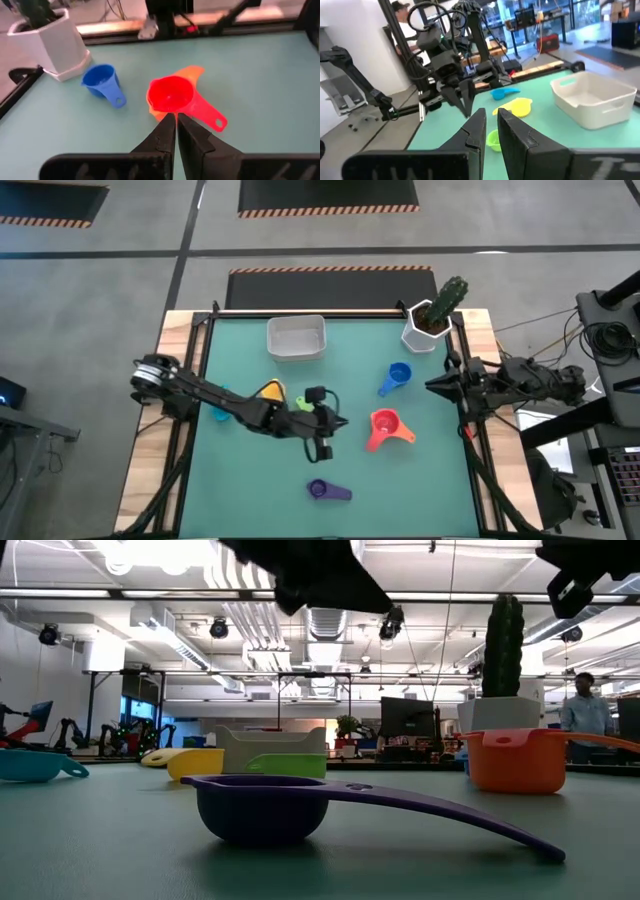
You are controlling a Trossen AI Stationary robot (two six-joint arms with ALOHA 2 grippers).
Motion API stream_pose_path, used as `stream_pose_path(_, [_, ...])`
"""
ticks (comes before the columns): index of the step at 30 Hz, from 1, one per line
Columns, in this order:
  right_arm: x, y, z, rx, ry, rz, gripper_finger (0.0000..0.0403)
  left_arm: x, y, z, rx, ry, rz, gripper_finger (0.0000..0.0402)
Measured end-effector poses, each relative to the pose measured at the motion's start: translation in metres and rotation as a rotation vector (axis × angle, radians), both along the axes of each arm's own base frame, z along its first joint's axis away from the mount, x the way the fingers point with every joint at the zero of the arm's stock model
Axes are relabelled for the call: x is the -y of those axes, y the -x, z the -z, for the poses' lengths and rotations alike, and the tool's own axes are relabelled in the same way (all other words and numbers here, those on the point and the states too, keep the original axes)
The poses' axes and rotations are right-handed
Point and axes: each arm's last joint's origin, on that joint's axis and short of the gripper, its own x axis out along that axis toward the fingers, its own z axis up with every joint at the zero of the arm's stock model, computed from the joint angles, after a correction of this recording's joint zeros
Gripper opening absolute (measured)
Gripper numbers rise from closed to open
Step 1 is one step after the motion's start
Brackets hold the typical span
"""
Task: Nest measuring cups in basket
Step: Stack the red measuring cup on top of the orange measuring cup
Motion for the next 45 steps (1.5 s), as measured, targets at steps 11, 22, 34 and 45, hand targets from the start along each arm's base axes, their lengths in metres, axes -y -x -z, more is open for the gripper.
stream_pose_path(11, [-0.003, -0.022, -0.001, -0.139, -0.106, 0.016, 0.0038, 0.000, 0.000, 0.035, 0.008, 0.039, -0.020, 0.0000])
stream_pose_path(22, [-0.001, -0.023, 0.009, -0.470, -0.212, 0.181, 0.0038, 0.001, -0.006, 0.068, -0.087, 0.055, -0.043, 0.0000])
stream_pose_path(34, [0.000, -0.026, 0.021, -0.617, -0.317, 0.300, 0.0038, 0.001, -0.004, 0.073, -0.135, 0.053, -0.051, 0.0000])
stream_pose_path(45, [-0.002, -0.046, 0.039, -0.767, -0.250, 0.371, 0.0038, 0.001, -0.005, 0.072, -0.114, 0.071, -0.056, 0.0000])
